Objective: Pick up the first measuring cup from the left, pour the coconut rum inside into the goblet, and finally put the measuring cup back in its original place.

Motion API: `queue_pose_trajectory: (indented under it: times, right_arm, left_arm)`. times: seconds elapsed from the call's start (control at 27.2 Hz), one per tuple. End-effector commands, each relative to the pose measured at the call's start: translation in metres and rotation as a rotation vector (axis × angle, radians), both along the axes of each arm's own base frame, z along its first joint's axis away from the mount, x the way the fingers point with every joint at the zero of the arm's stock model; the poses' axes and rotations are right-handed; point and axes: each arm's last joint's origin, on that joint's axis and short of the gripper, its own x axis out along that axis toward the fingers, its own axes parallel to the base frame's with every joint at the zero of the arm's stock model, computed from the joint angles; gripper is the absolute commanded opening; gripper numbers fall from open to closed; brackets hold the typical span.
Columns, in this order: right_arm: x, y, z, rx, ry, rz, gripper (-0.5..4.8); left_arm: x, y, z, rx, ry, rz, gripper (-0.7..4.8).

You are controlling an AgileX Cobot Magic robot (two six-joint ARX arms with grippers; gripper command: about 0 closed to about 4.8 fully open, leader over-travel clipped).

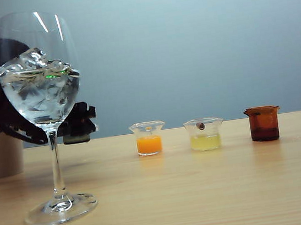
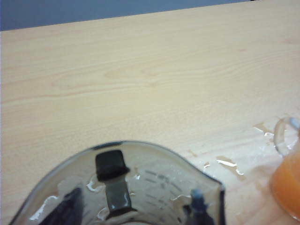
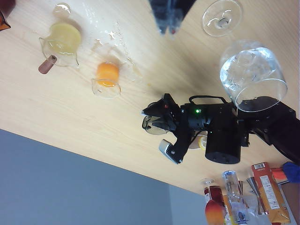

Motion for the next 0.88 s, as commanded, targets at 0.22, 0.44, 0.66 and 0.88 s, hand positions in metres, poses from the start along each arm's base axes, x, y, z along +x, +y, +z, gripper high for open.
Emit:
queue_pose_trajectory:
  times: [0.22, 0.44, 0.66, 0.88]
  right_arm:
    - [0.0, 0.0, 0.002, 0.004, -0.008, 0.002, -0.03]
    - [0.001, 0.001, 0.001, -0.001, -0.003, 0.0, -0.03]
    - [0.002, 0.002, -0.001, -0.01, 0.006, 0.001, -0.03]
    - [0.002, 0.002, -0.001, -0.014, 0.01, 0.0, -0.03]
  left_arm:
    - [0.005, -0.002, -0.023, -0.013, 0.019, 0.005, -0.05]
    - [0.005, -0.001, -0.029, -0.008, 0.037, 0.032, -0.05]
    - [0.006, -0.001, -0.031, -0.021, 0.039, 0.037, 0.0]
    - [0.006, -0.001, -0.031, -0.026, 0.038, 0.03, 0.93]
